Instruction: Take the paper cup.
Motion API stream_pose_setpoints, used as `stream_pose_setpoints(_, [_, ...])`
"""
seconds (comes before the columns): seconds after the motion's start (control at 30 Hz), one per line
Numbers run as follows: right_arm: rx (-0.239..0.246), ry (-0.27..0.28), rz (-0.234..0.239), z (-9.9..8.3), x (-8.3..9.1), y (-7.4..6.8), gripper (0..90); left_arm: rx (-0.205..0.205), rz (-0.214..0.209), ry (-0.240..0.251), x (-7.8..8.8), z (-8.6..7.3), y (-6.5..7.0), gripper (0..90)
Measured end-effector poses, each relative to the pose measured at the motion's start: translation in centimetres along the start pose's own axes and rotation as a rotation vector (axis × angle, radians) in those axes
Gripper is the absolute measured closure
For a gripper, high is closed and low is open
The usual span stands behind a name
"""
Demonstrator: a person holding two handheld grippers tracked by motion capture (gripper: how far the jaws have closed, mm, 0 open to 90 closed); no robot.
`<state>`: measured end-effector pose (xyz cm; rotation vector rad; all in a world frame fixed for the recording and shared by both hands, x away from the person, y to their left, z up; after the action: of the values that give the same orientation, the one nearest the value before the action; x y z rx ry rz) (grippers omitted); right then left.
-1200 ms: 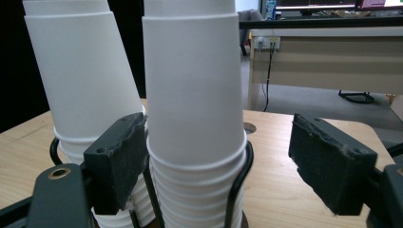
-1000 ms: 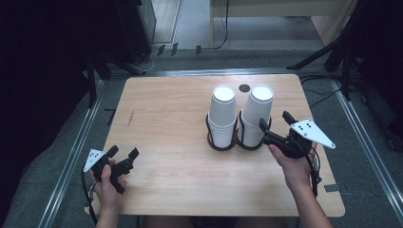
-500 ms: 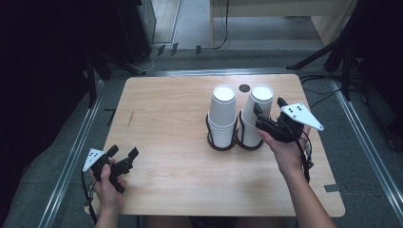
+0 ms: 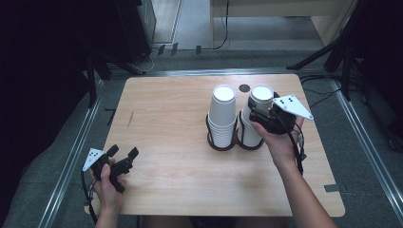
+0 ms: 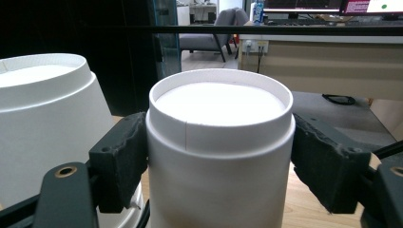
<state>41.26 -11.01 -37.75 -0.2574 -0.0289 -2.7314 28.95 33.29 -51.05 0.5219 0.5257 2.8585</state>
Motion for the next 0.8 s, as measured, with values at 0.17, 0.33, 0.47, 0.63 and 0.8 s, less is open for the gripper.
stream_pose_setpoints(0.17, [-0.014, -0.015, 0.012, -0.1, -0.5, 0.0, 22.5, -0.003, -0.002, 0.001, 0.0, 0.0, 0.1, 1.9])
stream_pose_setpoints(0.33, [0.004, -0.018, 0.002, 0.1, -0.5, 0.0, 24.1, -0.001, -0.001, 0.001, 0.0, 0.0, 0.1, 1.8])
stream_pose_setpoints(0.47, [-0.002, 0.007, -0.002, 0.8, -0.3, 0.0, 24.4, 0.000, -0.002, 0.001, 0.0, 0.0, 0.1, 1.8])
stream_pose_setpoints(0.63, [-0.011, 0.036, 0.009, 2.2, 0.1, -0.1, 24.3, 0.000, -0.003, -0.002, 0.0, 0.0, 0.1, 1.8])
stream_pose_setpoints(0.8, [-0.015, 0.069, 0.022, 3.7, 0.8, -0.2, 24.3, 0.002, -0.005, -0.002, 0.0, 0.0, 0.2, 1.8])
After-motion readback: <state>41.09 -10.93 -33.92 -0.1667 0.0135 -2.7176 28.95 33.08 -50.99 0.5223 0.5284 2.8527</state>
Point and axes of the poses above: each handheld gripper's, and its own axes: x roughly backward along the jaws, z roughly out of its top, y roughly to its right, the point moved 8 cm from there along -x, roughly forward along the jaws, and after that the axes turned 5 degrees about x, right-handed, at the moved point
